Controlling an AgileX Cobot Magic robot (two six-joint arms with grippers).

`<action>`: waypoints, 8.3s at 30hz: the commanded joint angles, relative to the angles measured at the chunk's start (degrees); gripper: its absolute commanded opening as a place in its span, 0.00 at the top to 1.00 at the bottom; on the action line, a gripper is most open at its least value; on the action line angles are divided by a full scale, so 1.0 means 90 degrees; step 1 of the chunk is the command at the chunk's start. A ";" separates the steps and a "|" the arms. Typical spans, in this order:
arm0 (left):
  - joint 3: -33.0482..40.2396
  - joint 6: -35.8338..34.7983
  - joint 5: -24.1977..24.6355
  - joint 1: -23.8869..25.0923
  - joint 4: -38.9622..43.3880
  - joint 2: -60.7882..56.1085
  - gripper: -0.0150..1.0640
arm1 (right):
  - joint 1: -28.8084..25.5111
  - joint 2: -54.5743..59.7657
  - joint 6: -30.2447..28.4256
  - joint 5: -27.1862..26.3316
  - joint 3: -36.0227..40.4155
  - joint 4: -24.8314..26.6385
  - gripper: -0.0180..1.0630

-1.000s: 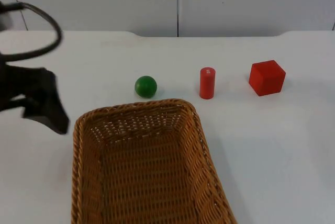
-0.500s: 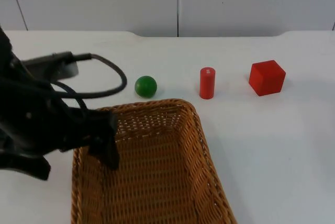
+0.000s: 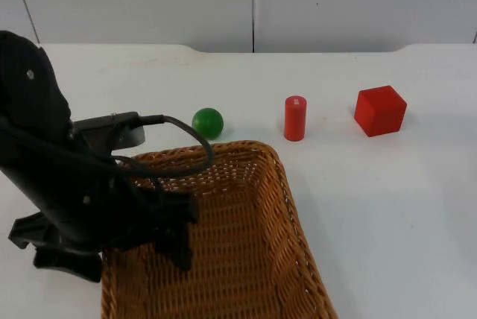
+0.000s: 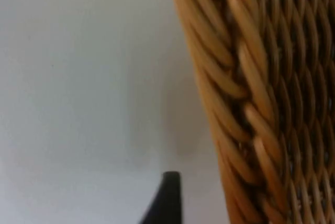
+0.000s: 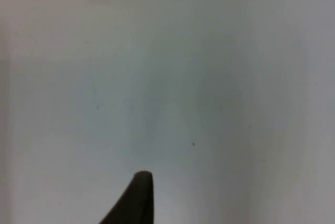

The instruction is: Pick up the basket with the left hand and place the object to the left of the red cylinder into the basket with the right hand.

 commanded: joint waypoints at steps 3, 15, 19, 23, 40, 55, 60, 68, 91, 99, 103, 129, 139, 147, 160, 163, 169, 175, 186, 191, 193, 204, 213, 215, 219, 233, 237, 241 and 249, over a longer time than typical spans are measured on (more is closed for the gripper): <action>-0.0010 -0.0046 -0.0080 -0.0029 -0.0226 0.0016 0.52 | -0.0031 0.0006 -0.0003 0.0002 -0.0029 0.0019 0.01; -0.0010 -0.0020 0.0209 -0.0029 -0.0160 -0.0012 0.99 | -0.0031 0.0006 -0.0003 0.0000 -0.0029 0.0019 0.01; -0.0010 0.0159 0.0491 0.0042 -0.0052 -0.0186 0.99 | -0.0031 0.0006 -0.0003 0.0000 -0.0029 0.0001 0.01; -0.0010 0.0635 0.1052 0.0544 -0.0072 -0.0588 0.99 | -0.0031 0.0006 -0.0003 0.0000 -0.0029 0.0001 0.01; 0.0032 0.2634 0.3304 0.3632 -0.0096 -0.2165 0.99 | -0.0031 0.0006 -0.0003 -0.0012 -0.0029 0.0012 0.01; 0.0056 0.2915 0.3331 0.3758 -0.0256 -0.2178 0.99 | 0.0142 0.0196 -0.0722 0.0181 -0.0336 0.1052 0.01; 0.0056 0.2915 0.3331 0.3758 -0.0256 -0.2178 0.99 | 0.0896 0.0918 -0.0673 0.0136 -0.1220 0.1234 0.01; 0.0056 0.2949 0.3331 0.3758 -0.0256 -0.2178 0.99 | 0.2588 0.3375 -0.0474 -0.0102 -0.3556 0.1110 0.01; 0.0056 0.2963 0.3213 0.3758 -0.0256 -0.2178 0.99 | 0.3913 0.9661 0.0336 0.1008 -1.0559 -0.0424 0.04; 0.0056 0.2963 0.3194 0.3758 -0.0256 -0.2178 0.99 | 0.3899 1.0218 0.0426 0.0399 -1.0559 -0.0424 0.06; 0.0056 0.2963 0.3149 0.3758 -0.0256 -0.2178 0.99 | 0.3899 1.0395 0.0525 0.0191 -1.0531 -0.0567 0.06; 0.0056 0.3030 0.3043 0.3758 -0.0232 -0.2178 0.99 | 0.3887 0.9954 0.0817 0.0400 -1.0531 -0.1078 0.98; 0.0056 0.3030 0.3044 0.3758 -0.0244 -0.2178 0.99 | 0.3887 0.8437 0.0514 0.1714 -1.0531 -0.1198 0.98; 0.0056 0.3030 0.3044 0.3758 -0.0232 -0.2178 0.99 | 0.3901 0.7808 0.0113 0.2540 -1.0531 -0.1144 0.98; 0.0056 0.3030 0.3017 0.3758 -0.0232 -0.2178 0.99 | 0.3955 0.7166 -0.0673 0.2810 -1.0520 0.0118 0.98; 0.0056 0.3030 0.3030 0.3758 -0.0232 -0.2149 0.99 | 0.4083 0.7077 -0.0718 0.2810 -1.0520 0.0118 0.98; 0.0056 0.3030 0.3042 0.3758 -0.0232 -0.2148 0.99 | 0.4517 0.7038 -0.0771 0.2810 -1.0520 0.0118 0.98; 0.0056 0.3030 0.3042 0.3758 -0.0232 -0.2148 0.99 | 0.5061 0.7038 -0.0771 0.2810 -1.0520 0.0118 0.98; 0.0056 0.3030 0.3042 0.3758 -0.0232 -0.2148 0.99 | 0.5833 0.6982 -0.0446 0.2469 -0.9058 -0.0192 0.98; 0.0056 0.3030 0.3042 0.3758 -0.0232 -0.2148 0.99 | 0.5956 0.6959 -0.0242 0.1732 -0.8121 -0.0151 0.98; 0.0056 0.3030 0.3053 0.3758 -0.0232 -0.2148 0.99 | 0.5970 0.6877 -0.0104 0.1264 -0.7567 -0.0198 0.98; 0.0056 0.3030 0.3030 0.3758 -0.0256 -0.2148 0.99 | 0.5981 0.6627 -0.0009 -0.1350 -0.5495 0.0118 0.98; 0.0056 0.3030 0.3030 0.3758 -0.0256 -0.2148 0.99 | 0.5981 0.6627 -0.0009 -0.1837 -0.5045 0.0118 0.79; 0.0056 0.3030 0.3030 0.3758 -0.0256 -0.2148 0.99 | 0.5981 0.6627 -0.0009 -0.1845 -0.5045 0.0118 0.68; 0.0056 0.3030 0.3030 0.3758 -0.0256 -0.2148 0.99 | 0.5981 0.6612 0.0073 -0.1897 -0.5058 0.0154 0.22; 0.0056 0.3030 0.3030 0.3758 -0.0256 -0.2148 0.99 | 0.5909 0.5153 0.0048 -0.1608 -0.5058 -0.0060 0.01; 0.0056 0.3030 0.3030 0.3758 -0.0256 -0.2148 0.99 | 0.5864 0.4338 -0.0022 -0.1443 -0.4850 -0.0171 0.01; 0.0056 0.3030 0.3015 0.3758 -0.0256 -0.2148 0.99 | 0.5864 0.3635 -0.0022 -0.1296 -0.4622 -0.0370 0.01; 0.0056 0.3030 0.2991 0.3758 -0.0256 -0.2148 0.99 | 0.5864 0.1957 -0.0022 -0.1051 -0.3646 -0.0554 0.01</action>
